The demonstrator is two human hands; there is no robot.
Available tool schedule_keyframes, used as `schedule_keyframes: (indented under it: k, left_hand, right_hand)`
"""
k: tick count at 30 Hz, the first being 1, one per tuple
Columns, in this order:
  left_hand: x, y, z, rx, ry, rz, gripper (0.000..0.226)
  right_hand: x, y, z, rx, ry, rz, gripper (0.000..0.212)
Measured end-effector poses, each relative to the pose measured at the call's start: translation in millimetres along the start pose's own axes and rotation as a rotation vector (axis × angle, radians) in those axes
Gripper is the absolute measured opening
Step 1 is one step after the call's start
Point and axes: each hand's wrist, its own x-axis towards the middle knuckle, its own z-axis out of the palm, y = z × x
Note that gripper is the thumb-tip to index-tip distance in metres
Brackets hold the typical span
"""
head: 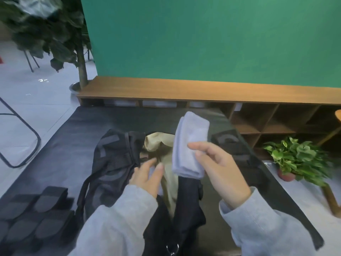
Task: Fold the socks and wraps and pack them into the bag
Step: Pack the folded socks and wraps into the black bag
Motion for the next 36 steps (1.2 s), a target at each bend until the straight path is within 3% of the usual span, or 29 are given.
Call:
schedule_keyframes:
  k: [3, 5, 7, 10, 13, 15, 17, 20, 22, 27, 32, 36]
  left_hand:
    - [-6.3, 7.3, 3.5, -0.421, -0.140, 0.070, 0.075]
    - [-12.9, 9.1, 3.8, -0.474, -0.104, 0.088, 0.051]
    - [-16.6, 5.5, 3.2, -0.445, -0.031, 0.099, 0.032]
    - [-19.8, -9.3, 1.1, -0.426, -0.007, 0.101, 0.034]
    - [-19.0, -18.3, -1.6, -0.339, 0.122, 0.093, 0.022]
    - [-19.7, -21.5, -2.6, -0.254, 0.174, 0.148, 0.026]
    - [-20.0, -21.8, -4.2, -0.188, 0.166, 0.183, 0.028]
    - [-17.2, -23.4, -8.9, -0.167, 0.190, 0.113, 0.030]
    - [-11.7, -26.5, -12.4, -0.134, 0.190, 0.074, 0.025]
    - [3.3, -33.3, -17.7, -0.063, 0.161, -0.017, 0.018]
    - [17.7, -36.4, -15.6, -0.004, 0.089, -0.037, 0.016]
    - [29.3, -36.7, -13.6, 0.063, 0.023, -0.046, 0.022]
  right_hand:
    - [-11.4, 8.8, 20.5, 0.011, -0.100, 0.040, 0.028]
    - [-16.1, 17.8, 31.6, -0.009, -0.146, 0.065, 0.032]
    - [-18.6, 24.9, 38.9, -0.027, -0.180, 0.094, 0.030]
    - [-18.2, 34.2, 44.5, -0.033, -0.213, 0.126, 0.024]
    - [-17.1, 40.6, 50.6, -0.072, -0.241, 0.122, 0.024]
    - [-15.7, 43.9, 55.1, -0.152, -0.267, 0.095, 0.025]
    - [-12.2, 48.2, 55.3, -0.261, -0.196, 0.007, 0.025]
    - [-1.0, 52.7, 43.8, -0.520, 0.075, -0.174, 0.024]
    - [8.3, 52.2, 33.0, -0.591, 0.135, -0.151, 0.023]
    - [35.7, 50.7, 23.4, -0.563, -0.039, 0.137, 0.025]
    - [56.8, 56.6, 33.0, -0.565, -0.179, 0.182, 0.038]
    - [70.8, 53.2, 33.9, -0.569, -0.145, 0.138, 0.054]
